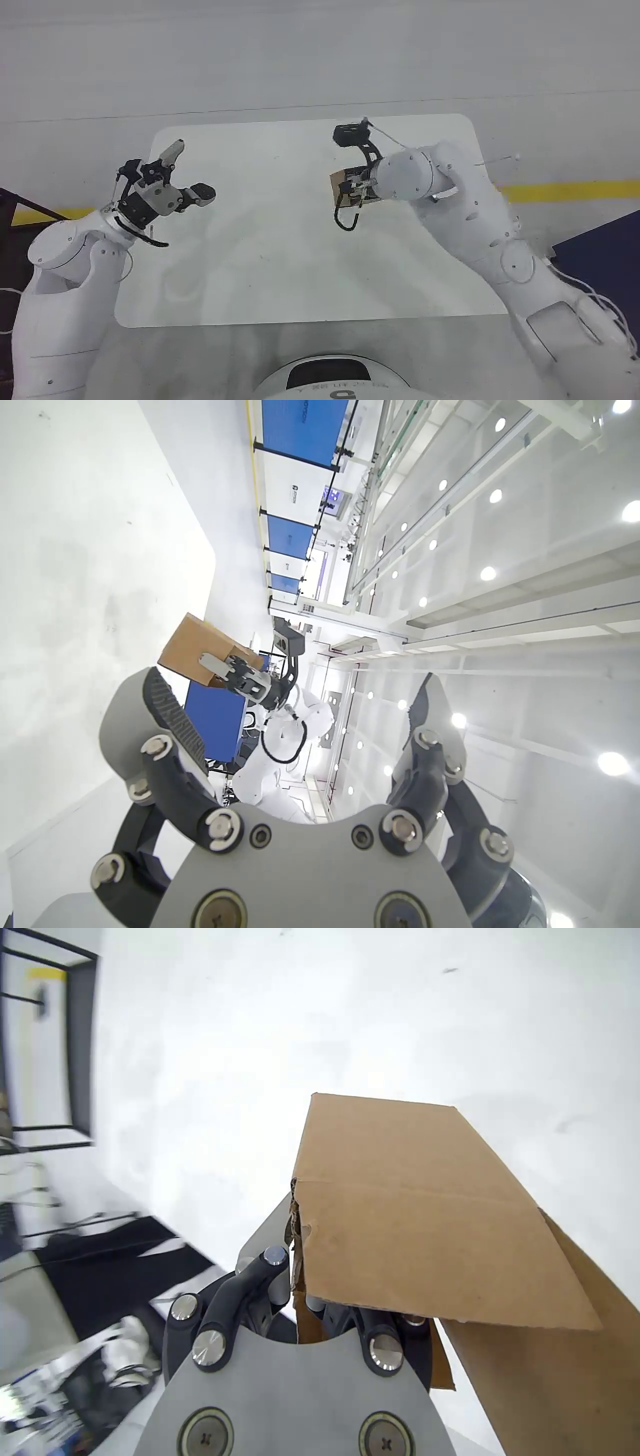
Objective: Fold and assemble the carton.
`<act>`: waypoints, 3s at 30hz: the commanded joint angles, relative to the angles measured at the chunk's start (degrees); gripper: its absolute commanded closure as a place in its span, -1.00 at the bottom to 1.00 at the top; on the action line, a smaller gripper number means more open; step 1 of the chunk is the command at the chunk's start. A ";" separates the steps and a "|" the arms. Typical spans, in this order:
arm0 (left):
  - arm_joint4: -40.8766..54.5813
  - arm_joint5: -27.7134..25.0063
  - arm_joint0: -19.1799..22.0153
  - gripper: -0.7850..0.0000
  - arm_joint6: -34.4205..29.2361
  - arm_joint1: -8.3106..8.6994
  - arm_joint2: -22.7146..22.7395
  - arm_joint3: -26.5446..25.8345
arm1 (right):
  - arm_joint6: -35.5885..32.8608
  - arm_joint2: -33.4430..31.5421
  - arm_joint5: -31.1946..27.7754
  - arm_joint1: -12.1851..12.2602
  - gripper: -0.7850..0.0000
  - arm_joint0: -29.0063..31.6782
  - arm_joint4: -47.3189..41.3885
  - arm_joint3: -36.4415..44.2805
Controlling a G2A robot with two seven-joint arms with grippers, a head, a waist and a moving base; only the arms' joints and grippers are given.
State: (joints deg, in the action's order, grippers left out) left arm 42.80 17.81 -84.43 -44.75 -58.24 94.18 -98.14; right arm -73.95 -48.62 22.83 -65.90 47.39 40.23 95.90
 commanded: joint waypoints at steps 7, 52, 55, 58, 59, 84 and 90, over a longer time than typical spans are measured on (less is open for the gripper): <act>0.00 0.00 0.00 -1.00 0.00 0.00 0.00 0.00 | -12.41 9.45 -4.96 -1.93 -1.00 -7.39 10.91 -1.15; -0.24 -6.05 3.60 -1.00 -0.57 -0.30 -1.59 1.53 | 38.55 -27.70 -12.16 1.61 -1.00 42.45 -15.35 15.57; -1.56 -7.98 6.46 -1.00 -3.38 -0.38 -3.76 4.32 | 42.86 -27.43 -15.64 1.53 -1.00 44.83 -15.41 13.72; -3.49 -9.05 9.78 -1.00 -5.66 -0.69 -7.67 8.29 | 46.65 -26.15 -18.48 1.13 -1.00 44.19 -16.98 11.30; -4.24 -9.32 10.90 -1.00 -6.51 -0.83 -9.28 9.64 | 47.63 -25.56 -19.41 0.98 -1.00 43.43 -17.24 10.12; -20.20 -30.14 36.43 -1.00 5.22 -12.63 -47.31 43.84 | 50.43 -18.85 -33.20 -1.26 -1.00 31.43 -23.98 -4.63; -16.94 -32.32 39.09 -1.00 5.15 -16.24 -51.59 49.95 | 48.13 -21.50 -33.84 -0.60 -1.00 33.97 -24.32 -2.71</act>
State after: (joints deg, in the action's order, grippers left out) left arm 25.38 -14.31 -45.61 -39.32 -74.10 42.97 -48.89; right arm -25.64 -69.76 -10.93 -66.55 81.05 16.39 93.03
